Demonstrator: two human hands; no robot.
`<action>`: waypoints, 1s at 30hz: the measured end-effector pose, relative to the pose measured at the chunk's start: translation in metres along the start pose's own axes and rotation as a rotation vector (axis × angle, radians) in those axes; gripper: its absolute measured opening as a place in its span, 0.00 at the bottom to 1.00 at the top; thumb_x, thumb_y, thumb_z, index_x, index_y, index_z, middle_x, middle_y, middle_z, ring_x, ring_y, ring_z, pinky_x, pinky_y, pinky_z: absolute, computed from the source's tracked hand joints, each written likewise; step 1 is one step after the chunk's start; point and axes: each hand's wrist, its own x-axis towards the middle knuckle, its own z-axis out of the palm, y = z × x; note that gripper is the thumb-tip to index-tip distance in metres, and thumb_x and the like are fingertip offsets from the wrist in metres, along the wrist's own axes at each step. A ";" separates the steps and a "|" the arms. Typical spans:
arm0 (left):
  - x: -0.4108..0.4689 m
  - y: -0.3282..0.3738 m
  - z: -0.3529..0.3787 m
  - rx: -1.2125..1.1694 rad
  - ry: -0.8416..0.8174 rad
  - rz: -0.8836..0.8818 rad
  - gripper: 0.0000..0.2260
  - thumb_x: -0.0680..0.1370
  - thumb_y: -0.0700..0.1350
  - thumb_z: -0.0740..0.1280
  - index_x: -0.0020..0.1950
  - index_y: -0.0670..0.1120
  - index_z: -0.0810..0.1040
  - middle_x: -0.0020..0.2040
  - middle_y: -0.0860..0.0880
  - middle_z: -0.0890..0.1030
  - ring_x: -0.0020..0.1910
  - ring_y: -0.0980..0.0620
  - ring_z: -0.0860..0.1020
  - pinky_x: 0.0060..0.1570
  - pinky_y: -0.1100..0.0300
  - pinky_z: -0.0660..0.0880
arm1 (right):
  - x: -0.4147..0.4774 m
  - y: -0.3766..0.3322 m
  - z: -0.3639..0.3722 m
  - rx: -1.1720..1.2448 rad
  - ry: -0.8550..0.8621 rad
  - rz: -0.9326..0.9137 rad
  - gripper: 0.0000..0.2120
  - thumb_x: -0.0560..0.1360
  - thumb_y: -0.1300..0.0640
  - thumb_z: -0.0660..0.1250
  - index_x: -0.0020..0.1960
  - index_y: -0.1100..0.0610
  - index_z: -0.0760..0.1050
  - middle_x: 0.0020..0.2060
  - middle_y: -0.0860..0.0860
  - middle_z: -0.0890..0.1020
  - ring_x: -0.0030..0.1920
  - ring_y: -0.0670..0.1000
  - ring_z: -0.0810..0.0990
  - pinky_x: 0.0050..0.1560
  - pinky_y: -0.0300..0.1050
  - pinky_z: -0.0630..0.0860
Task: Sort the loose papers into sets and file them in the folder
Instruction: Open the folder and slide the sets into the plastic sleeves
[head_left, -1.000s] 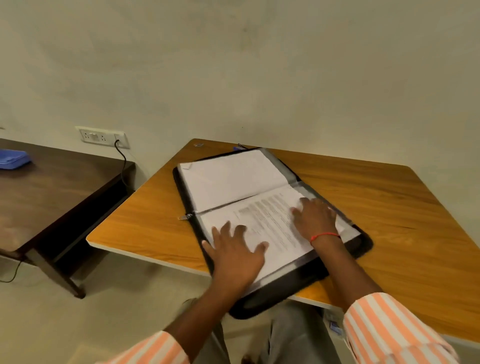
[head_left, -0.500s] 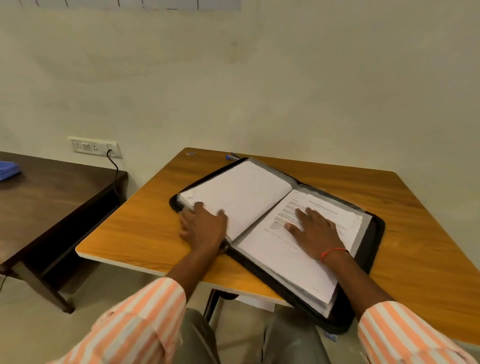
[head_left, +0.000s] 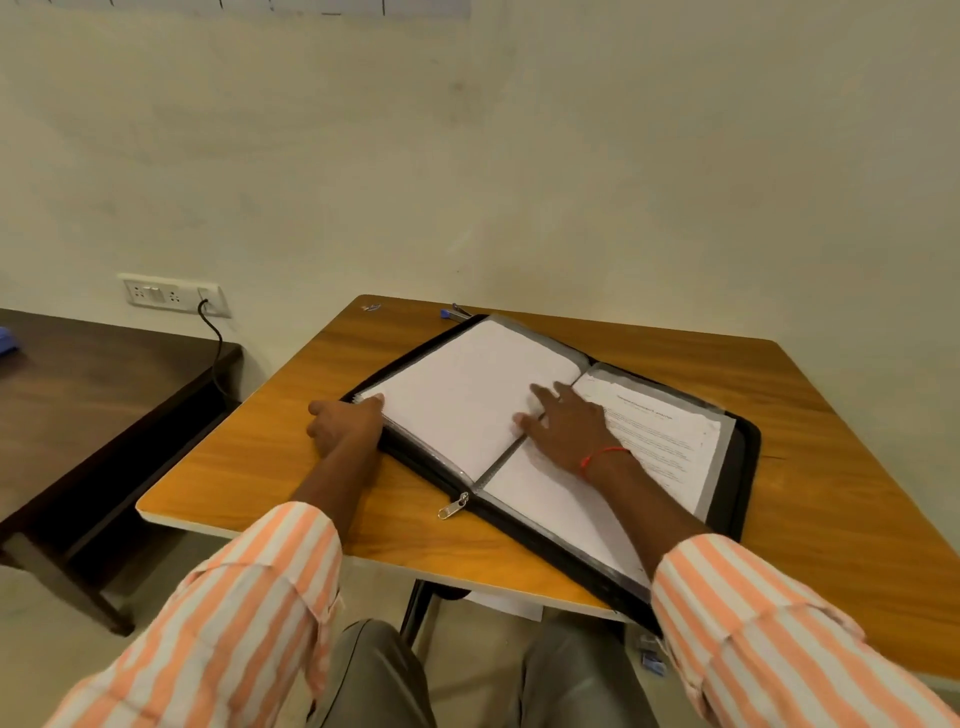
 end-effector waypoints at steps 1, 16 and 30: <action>0.003 0.000 0.000 0.012 -0.010 -0.007 0.37 0.72 0.58 0.76 0.72 0.42 0.66 0.67 0.37 0.73 0.56 0.37 0.79 0.54 0.42 0.81 | 0.003 -0.010 0.007 -0.009 -0.038 -0.004 0.34 0.81 0.33 0.51 0.81 0.48 0.54 0.80 0.58 0.55 0.80 0.57 0.52 0.76 0.58 0.50; -0.002 -0.027 -0.008 -0.455 -0.296 0.230 0.17 0.81 0.57 0.66 0.61 0.45 0.76 0.41 0.46 0.77 0.31 0.52 0.75 0.29 0.56 0.73 | -0.001 -0.009 0.025 0.159 -0.041 0.093 0.35 0.80 0.31 0.48 0.78 0.53 0.61 0.78 0.59 0.58 0.77 0.60 0.60 0.75 0.57 0.60; -0.138 -0.043 0.024 -0.629 -0.647 0.544 0.15 0.77 0.51 0.68 0.64 0.53 0.76 0.60 0.51 0.83 0.62 0.52 0.81 0.62 0.47 0.79 | -0.033 -0.010 -0.026 0.802 0.236 0.129 0.16 0.83 0.47 0.60 0.64 0.54 0.78 0.57 0.49 0.81 0.56 0.48 0.76 0.53 0.41 0.69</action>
